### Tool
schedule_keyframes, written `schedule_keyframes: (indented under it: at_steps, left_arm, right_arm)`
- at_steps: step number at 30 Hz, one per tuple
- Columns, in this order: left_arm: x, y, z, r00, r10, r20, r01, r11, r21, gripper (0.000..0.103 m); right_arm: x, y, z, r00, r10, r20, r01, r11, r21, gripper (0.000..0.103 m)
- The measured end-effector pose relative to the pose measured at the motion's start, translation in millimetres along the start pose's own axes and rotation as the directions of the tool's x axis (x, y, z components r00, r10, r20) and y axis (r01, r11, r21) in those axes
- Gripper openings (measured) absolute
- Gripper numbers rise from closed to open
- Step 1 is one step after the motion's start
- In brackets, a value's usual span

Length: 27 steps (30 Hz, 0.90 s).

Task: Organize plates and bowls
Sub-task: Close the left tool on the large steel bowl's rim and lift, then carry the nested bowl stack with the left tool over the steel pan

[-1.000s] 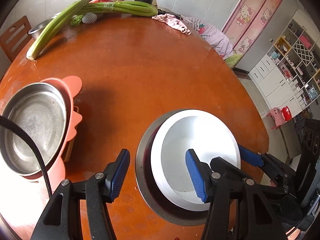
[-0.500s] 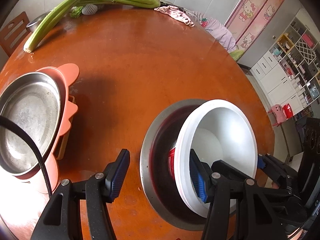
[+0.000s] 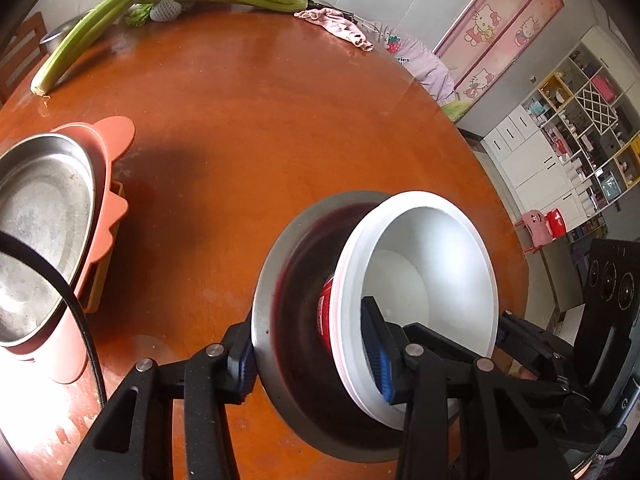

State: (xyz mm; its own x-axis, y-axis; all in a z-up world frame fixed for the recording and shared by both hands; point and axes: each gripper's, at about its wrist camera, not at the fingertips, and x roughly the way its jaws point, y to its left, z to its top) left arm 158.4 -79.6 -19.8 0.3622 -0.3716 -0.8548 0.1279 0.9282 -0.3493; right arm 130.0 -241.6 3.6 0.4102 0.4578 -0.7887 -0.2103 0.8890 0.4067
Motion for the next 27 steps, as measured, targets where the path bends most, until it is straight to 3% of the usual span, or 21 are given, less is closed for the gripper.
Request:
schedule_keyframes:
  at_steps: [11, 27]
  left_arm:
    - [-34, 17, 4, 0.998, 0.01, 0.066, -0.009, 1.0, -0.02, 0.045]
    - [-113, 91, 19, 0.976, 0.079, 0.203, -0.058, 0.993, -0.106, 0.045]
  right_arm:
    - [-5, 28, 13, 1.0, 0.012, 0.025, -0.011, 0.999, -0.04, 0.059]
    - [15, 125, 52, 0.995, 0.092, 0.045, -0.083, 0.981, -0.173, 0.059]
